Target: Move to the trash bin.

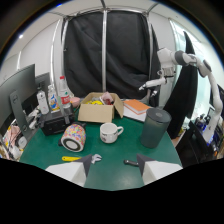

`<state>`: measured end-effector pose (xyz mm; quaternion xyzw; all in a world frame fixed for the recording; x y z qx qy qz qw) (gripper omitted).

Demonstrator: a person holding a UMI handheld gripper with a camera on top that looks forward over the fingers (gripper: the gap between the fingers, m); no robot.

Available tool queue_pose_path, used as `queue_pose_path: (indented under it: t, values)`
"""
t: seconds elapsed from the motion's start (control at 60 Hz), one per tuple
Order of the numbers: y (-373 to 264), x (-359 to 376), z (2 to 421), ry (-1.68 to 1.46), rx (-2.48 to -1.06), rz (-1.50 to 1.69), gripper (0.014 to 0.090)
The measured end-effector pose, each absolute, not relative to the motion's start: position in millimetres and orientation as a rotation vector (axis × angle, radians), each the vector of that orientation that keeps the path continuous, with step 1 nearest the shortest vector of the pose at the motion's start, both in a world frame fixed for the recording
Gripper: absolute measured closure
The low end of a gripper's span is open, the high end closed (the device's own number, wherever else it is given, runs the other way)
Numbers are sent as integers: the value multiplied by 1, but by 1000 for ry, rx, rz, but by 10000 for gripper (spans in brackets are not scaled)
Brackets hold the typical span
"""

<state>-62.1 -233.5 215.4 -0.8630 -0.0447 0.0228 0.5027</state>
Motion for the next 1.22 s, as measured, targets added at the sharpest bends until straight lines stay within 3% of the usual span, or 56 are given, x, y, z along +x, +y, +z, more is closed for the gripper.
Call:
queue_pose_path:
  t: [0.383, 0.617, 0.883, 1.217]
  values:
    - [-276, 12, 184, -21, -2152, -29, 189]
    - [-210, 80, 174, -19, -2136, -105, 188]
    - [-118, 111, 152, -52, -2141, -77, 186]
    - [-91, 112, 132, -61, -2177, -21, 188]
